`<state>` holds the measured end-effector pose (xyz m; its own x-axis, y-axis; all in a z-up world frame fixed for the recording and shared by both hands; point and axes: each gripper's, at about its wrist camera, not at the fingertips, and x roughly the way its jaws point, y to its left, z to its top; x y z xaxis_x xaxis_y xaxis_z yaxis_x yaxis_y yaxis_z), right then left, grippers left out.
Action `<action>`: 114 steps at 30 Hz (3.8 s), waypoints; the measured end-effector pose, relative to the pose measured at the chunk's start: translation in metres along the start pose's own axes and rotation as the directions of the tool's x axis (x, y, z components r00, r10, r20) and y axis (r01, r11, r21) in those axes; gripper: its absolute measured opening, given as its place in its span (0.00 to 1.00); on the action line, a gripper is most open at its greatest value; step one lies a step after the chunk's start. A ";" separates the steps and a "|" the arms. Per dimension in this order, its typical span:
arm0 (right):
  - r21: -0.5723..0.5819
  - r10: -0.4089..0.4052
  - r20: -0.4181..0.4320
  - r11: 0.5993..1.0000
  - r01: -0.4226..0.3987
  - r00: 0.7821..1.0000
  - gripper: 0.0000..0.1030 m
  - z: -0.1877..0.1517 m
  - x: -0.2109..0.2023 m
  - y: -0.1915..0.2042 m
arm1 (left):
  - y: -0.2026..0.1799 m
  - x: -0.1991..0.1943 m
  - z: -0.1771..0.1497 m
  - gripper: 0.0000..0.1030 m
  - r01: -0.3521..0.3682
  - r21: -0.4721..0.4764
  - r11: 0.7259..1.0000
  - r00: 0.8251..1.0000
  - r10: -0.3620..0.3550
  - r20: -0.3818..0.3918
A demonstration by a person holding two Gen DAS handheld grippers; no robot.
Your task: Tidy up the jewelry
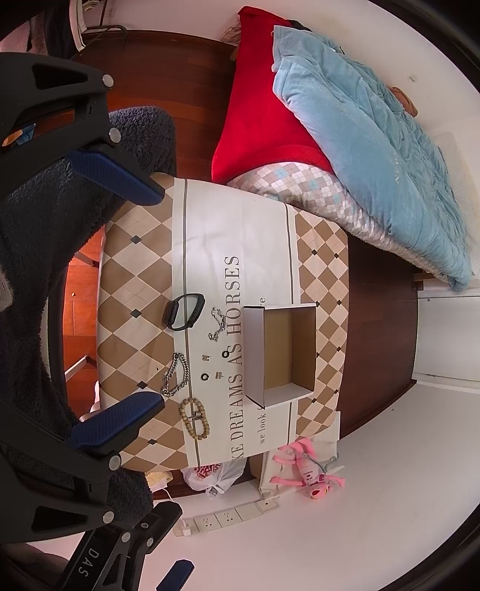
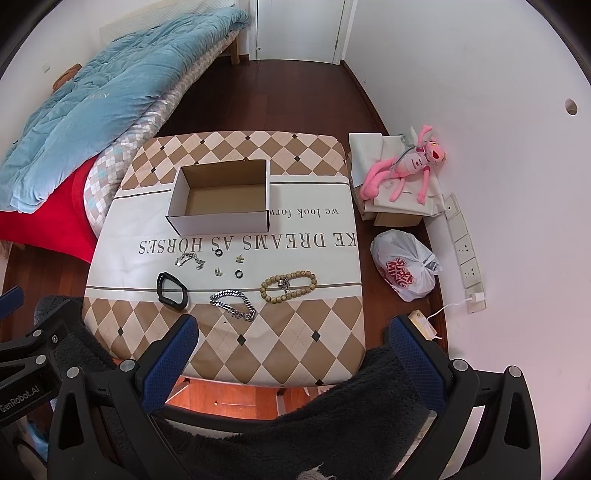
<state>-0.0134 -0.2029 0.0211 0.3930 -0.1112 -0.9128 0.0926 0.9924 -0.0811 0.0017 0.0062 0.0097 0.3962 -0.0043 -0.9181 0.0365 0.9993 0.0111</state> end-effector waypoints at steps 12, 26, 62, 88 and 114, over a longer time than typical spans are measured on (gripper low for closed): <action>0.002 -0.003 0.001 1.000 0.003 1.000 1.00 0.000 -0.003 0.000 | -0.003 -0.004 -0.001 1.00 0.022 -0.002 1.000 1.000 -0.022 -0.004; 0.003 -0.007 0.006 1.000 0.007 1.000 1.00 0.003 -0.006 -0.002 | -0.005 -0.005 0.001 1.00 0.026 -0.001 1.000 1.000 -0.026 -0.002; 0.444 0.103 -0.315 0.895 0.050 0.944 0.58 -0.022 0.269 -0.064 | 0.012 0.225 0.011 0.52 -0.017 -0.089 0.996 0.952 -0.012 -0.306; 0.257 0.023 -0.273 0.965 0.049 0.962 0.09 -0.029 0.272 -0.018 | 0.008 0.255 0.007 0.04 0.068 -0.049 0.996 0.949 -0.080 -0.306; 0.163 0.294 0.074 0.939 -0.302 0.953 0.09 0.064 0.130 -0.003 | -0.013 0.150 0.098 0.01 0.175 0.017 0.984 0.984 -0.174 -0.029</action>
<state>0.0958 -0.2239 -0.0723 0.4696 0.1819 -0.8639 0.1169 0.9571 0.2651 0.1502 -0.0106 -0.0894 0.3566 -0.1770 -0.9173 0.1211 0.9824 -0.1425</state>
